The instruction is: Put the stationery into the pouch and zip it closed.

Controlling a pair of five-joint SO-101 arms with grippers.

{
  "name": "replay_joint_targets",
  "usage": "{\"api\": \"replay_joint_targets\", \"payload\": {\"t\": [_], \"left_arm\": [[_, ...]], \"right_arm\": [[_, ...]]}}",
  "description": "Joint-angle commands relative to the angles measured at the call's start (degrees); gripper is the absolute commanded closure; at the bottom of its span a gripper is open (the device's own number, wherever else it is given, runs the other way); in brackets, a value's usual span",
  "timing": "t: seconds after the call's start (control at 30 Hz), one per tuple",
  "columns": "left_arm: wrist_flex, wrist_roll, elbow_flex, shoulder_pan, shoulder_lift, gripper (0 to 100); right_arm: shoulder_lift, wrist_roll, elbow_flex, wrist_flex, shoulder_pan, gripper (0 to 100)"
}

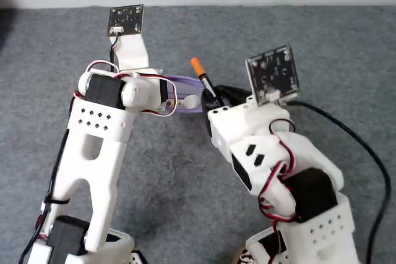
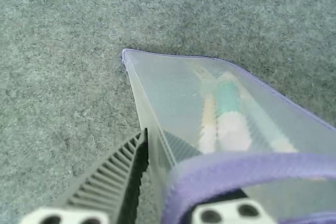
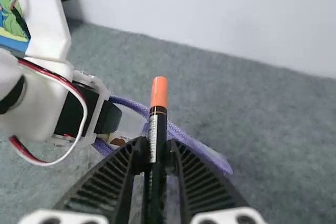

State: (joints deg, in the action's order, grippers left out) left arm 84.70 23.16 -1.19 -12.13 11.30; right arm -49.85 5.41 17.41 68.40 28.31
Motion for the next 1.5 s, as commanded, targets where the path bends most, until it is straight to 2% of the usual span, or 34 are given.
{"api": "replay_joint_targets", "payload": {"t": [0.0, 0.2, 0.77, 1.13, 1.33, 1.47], "left_arm": [[-0.5, -0.9, 0.0, -0.1, 0.0, 97], [-0.5, -0.9, 0.0, -0.1, 0.0, 97], [-0.4, -0.9, 0.0, -0.1, 0.0, 97], [-0.6, -0.9, 0.0, -0.1, 0.0, 97], [-0.4, -1.0, 0.2, -0.5, 0.0, 97], [-0.3, -2.3, 0.2, -0.5, 0.0, 97]], "right_arm": [[1.5, 0.9, -4.6, 4.5, 2.6, 99.1], [2.1, 1.1, -4.7, 12.0, 5.6, 99.1], [20.8, 1.0, -0.7, 7.3, 5.4, 99.1], [13.5, 0.8, -1.6, 7.5, 5.1, 99.1], [13.4, 0.9, -1.3, 7.4, 0.4, 99.1], [14.6, 1.1, -1.8, 7.3, 0.1, 99.1]]}}
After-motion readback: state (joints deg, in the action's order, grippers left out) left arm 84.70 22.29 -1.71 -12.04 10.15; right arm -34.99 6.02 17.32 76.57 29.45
